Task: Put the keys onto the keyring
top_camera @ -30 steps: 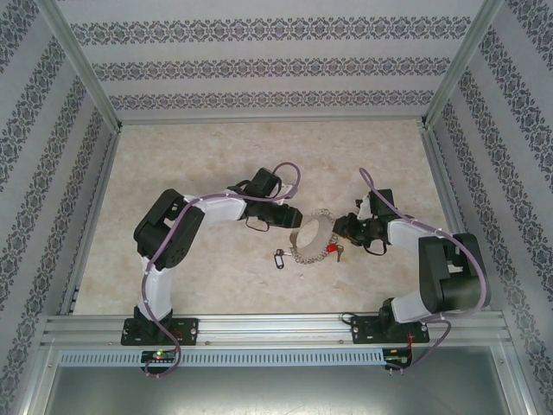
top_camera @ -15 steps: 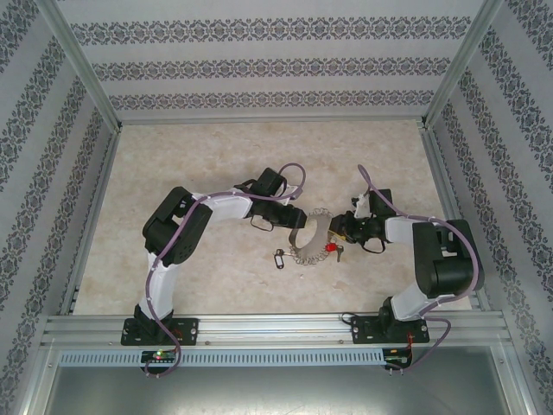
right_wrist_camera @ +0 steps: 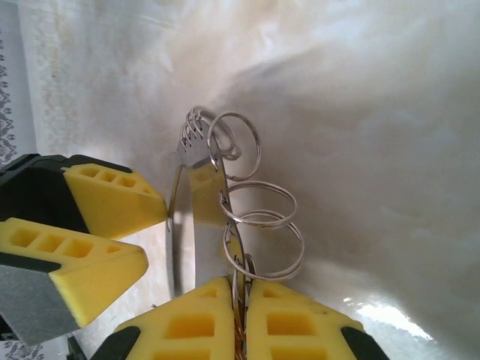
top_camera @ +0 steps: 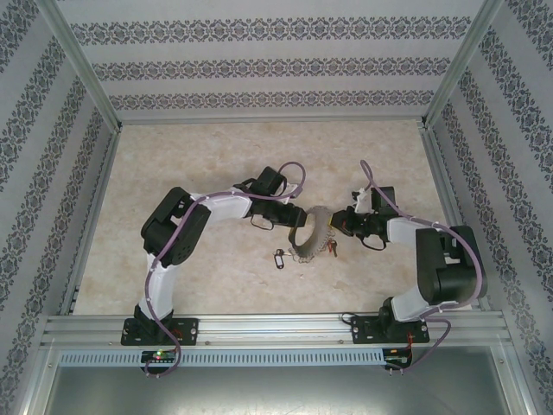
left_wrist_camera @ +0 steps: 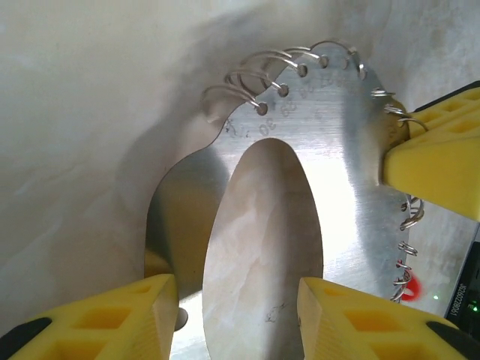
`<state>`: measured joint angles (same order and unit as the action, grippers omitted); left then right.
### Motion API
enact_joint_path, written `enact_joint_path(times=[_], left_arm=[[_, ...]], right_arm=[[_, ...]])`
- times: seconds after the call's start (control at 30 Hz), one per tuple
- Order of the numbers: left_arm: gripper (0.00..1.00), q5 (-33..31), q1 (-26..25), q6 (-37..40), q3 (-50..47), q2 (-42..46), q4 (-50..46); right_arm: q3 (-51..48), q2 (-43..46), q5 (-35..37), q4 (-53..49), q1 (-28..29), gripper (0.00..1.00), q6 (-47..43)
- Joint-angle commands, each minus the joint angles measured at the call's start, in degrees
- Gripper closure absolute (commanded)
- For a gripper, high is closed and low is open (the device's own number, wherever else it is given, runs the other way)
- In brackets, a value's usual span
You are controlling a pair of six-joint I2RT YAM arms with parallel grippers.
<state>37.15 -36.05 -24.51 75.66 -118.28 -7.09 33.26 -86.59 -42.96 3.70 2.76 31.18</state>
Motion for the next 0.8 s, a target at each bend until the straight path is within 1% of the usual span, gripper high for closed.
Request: enact_joint_path(times=[0.0,0.2,0.27,0.33,0.37,0.43,0.47,0.53,0.6,0.67,0.77], left_arm=[[0.53,-3.06,-0.77,-0.01,-0.24,4.34,-0.44],[0.44,-9.42,0.63,0.46,-2.09,15.36,-0.68],[0.4,-10.24,1.86,0.52,-2.35,18.57,-1.07],[0.38,-9.65,3.32,0.77,-2.62,21.36,-1.24],[0.37,-8.55,4.1,0.9,-2.46,22.53,-1.4],[0.36,-3.35,5.46,1.99,-1.46,23.35,-2.08],[0.36,-0.91,5.81,3.11,0.04,23.24,-3.94],[0.36,3.88,5.91,5.44,2.7,22.36,-7.55],[0.36,8.59,5.99,6.06,4.18,21.57,-9.18],[0.39,11.9,5.98,6.09,4.68,21.23,-9.07],[0.44,13.98,5.95,6.06,4.56,21.77,-8.19]], right_arm=[[0.15,5.11,-3.36,2.81,0.06,1.0,-0.19],[-0.13,15.73,-5.67,5.15,-0.4,1.0,2.55],[0.26,19.23,-6.0,5.58,-0.39,1.0,3.68],[0.78,22.32,-6.08,5.97,-0.39,1.0,4.62],[1.08,23.85,-6.36,6.4,-0.35,1.0,5.24],[1.66,26.04,-6.92,6.93,-0.29,1.0,6.35],[2.04,26.95,-7.2,6.91,-0.31,1.0,6.72],[2.66,28.23,-7.88,7.28,-0.07,1.0,7.43],[3.53,29.15,-8.31,7.42,0.2,1.0,8.07],[4.32,29.53,-8.97,7.55,0.48,1.0,8.37],[5.31,29.89,-8.9,7.28,1.25,1.0,8.55]])
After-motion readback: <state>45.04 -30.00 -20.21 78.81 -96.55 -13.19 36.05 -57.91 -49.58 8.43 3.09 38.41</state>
